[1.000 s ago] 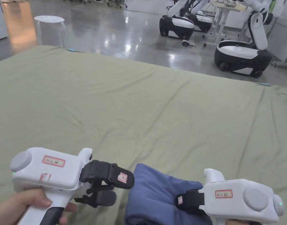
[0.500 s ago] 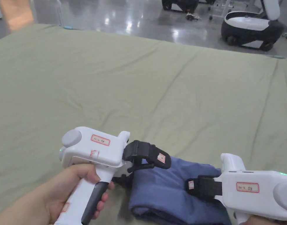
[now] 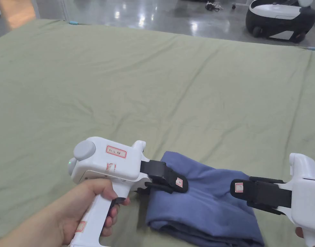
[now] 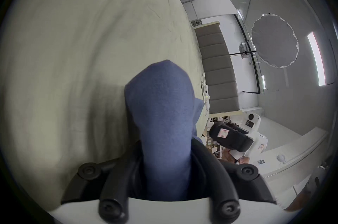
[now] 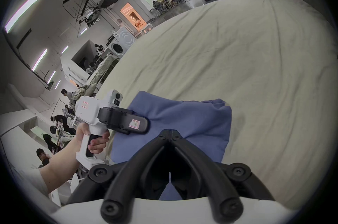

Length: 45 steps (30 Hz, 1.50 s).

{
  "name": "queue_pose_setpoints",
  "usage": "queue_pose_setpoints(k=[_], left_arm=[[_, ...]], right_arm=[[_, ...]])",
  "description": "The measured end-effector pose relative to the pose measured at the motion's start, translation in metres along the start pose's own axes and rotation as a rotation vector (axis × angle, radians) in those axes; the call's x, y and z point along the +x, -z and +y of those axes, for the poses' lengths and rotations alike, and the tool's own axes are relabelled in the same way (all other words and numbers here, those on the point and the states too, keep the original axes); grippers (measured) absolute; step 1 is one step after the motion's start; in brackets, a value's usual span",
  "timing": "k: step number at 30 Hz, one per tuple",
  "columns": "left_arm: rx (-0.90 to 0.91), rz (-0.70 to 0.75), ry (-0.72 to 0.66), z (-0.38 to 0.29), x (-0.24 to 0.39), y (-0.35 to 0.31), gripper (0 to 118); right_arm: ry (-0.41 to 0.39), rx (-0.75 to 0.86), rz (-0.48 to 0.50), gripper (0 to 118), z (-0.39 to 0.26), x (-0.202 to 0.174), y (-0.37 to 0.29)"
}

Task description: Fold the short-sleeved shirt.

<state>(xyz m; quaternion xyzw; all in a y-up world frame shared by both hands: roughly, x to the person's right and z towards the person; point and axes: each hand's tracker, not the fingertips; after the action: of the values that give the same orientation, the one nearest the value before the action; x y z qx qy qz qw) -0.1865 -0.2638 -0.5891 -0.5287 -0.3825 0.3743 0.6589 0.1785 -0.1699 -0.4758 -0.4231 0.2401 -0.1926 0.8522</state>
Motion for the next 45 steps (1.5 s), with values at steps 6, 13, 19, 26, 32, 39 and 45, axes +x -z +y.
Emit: queue_pose_setpoints(k=[6,13,19,26,32,39,45], left_arm=[[0.010,-0.016,0.077,-0.003,0.014,-0.007,15],[-0.016,0.277,0.161,-0.002,0.021,-0.100,15],[0.014,0.683,0.183,0.023,0.012,-0.242,15],[0.059,1.300,0.165,0.072,-0.030,-0.359,15],[0.126,1.466,0.077,0.088,-0.057,-0.410,15],[0.278,1.512,0.044,0.063,-0.046,-0.432,94],[0.465,1.487,0.064,0.024,0.000,-0.448,97]], right_arm=[[-0.013,0.025,0.009,0,0.000,-0.014,-0.013],[-0.076,0.042,0.032,0,0.000,-0.033,-0.030],[-0.126,0.073,0.054,0,-0.005,-0.054,-0.030],[-0.158,0.050,0.072,0,-0.010,-0.071,-0.015],[-0.171,0.001,0.030,0,-0.011,-0.072,-0.007],[-0.162,0.038,0.006,0,-0.006,-0.073,-0.014],[-0.190,0.065,0.030,0,-0.007,-0.083,-0.031]])
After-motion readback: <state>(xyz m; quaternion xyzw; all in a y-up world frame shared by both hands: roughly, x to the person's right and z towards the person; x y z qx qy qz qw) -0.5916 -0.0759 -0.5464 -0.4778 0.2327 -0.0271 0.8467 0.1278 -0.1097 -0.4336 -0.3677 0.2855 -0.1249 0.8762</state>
